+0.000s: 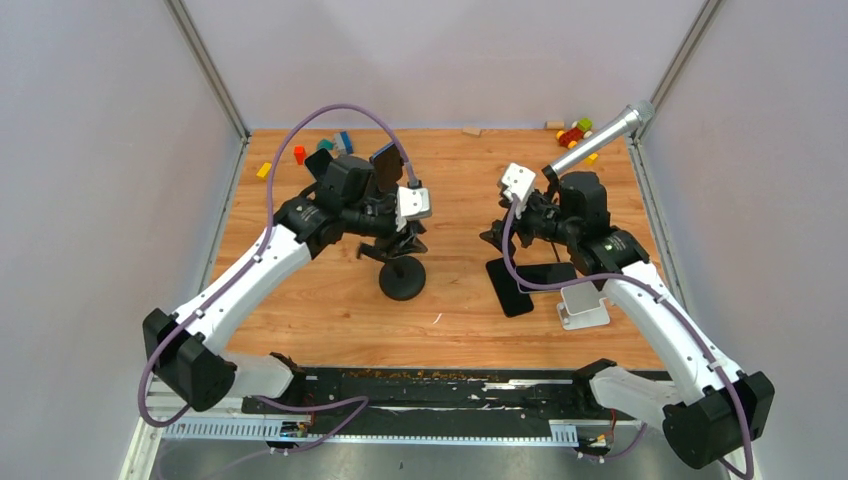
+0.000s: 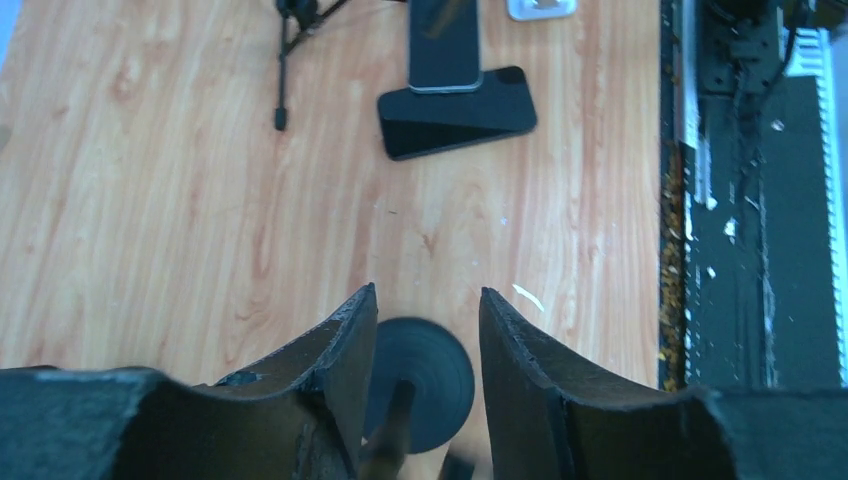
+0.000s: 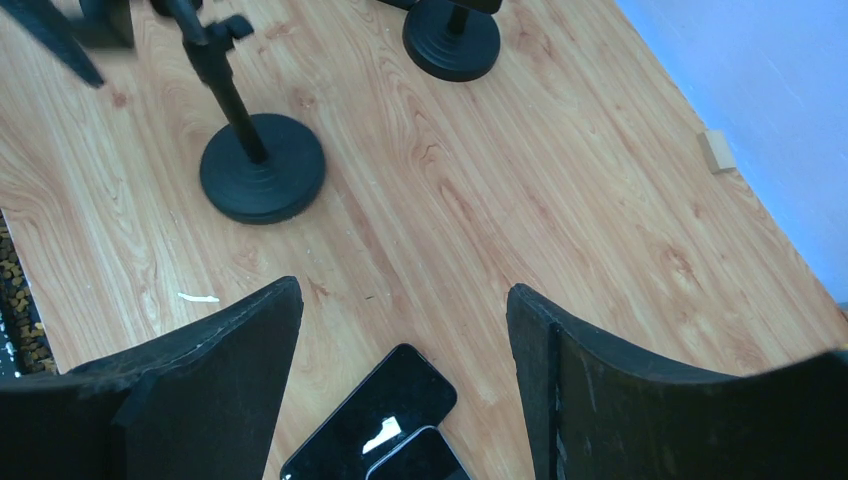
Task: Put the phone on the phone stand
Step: Move the phone stand to the center of the board.
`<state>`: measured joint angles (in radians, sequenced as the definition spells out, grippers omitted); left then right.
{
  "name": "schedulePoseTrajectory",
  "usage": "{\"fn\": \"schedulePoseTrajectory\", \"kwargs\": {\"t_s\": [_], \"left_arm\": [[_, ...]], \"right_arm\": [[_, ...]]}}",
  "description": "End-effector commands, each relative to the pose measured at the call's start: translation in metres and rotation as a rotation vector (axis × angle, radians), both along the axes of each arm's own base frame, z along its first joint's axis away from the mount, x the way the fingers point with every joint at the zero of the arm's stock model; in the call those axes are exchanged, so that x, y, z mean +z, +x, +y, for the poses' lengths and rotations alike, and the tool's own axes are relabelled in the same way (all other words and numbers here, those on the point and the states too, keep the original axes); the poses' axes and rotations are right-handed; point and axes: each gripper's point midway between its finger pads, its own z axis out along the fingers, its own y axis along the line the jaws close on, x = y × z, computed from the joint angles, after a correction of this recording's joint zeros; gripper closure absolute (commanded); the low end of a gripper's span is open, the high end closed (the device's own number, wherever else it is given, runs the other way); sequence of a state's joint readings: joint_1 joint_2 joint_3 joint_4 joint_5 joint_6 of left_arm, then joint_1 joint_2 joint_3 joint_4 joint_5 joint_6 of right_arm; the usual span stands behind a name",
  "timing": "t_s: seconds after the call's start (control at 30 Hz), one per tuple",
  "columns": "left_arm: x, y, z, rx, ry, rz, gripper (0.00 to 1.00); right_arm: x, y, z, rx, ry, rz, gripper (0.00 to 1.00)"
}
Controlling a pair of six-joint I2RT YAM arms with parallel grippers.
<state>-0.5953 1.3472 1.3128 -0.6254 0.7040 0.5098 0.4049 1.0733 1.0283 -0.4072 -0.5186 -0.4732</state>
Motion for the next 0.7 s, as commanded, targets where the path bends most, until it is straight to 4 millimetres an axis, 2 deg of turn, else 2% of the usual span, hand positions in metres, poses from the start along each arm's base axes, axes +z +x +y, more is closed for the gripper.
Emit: {"fn": "schedulePoseTrajectory", "kwargs": {"t_s": [0.0, 0.27, 0.4, 0.53, 0.67], "left_arm": [[-0.013, -0.022, 0.004, -0.098, -0.012, -0.027, 0.49], [-0.019, -0.030, 0.018, -0.054, 0.003, -0.045, 0.34], [-0.012, -0.030, 0.029, -0.014, 0.021, -0.090, 0.24], [0.001, -0.034, 0.045, 0.034, 0.051, -0.145, 0.17], [0.006, -0.027, 0.073, 0.172, 0.144, -0.178, 0.14]], "right_arm": [[-0.003, -0.001, 0.008, 0.047, 0.016, 0.012, 0.24], [-0.015, 0.003, 0.009, 0.048, -0.001, 0.040, 0.24], [-0.020, 0.005, 0.010, 0.050, -0.008, 0.049, 0.24], [-0.023, 0.006, 0.011, 0.053, -0.011, 0.058, 0.24], [-0.025, 0.006, 0.011, 0.057, -0.015, 0.061, 0.24]]}}
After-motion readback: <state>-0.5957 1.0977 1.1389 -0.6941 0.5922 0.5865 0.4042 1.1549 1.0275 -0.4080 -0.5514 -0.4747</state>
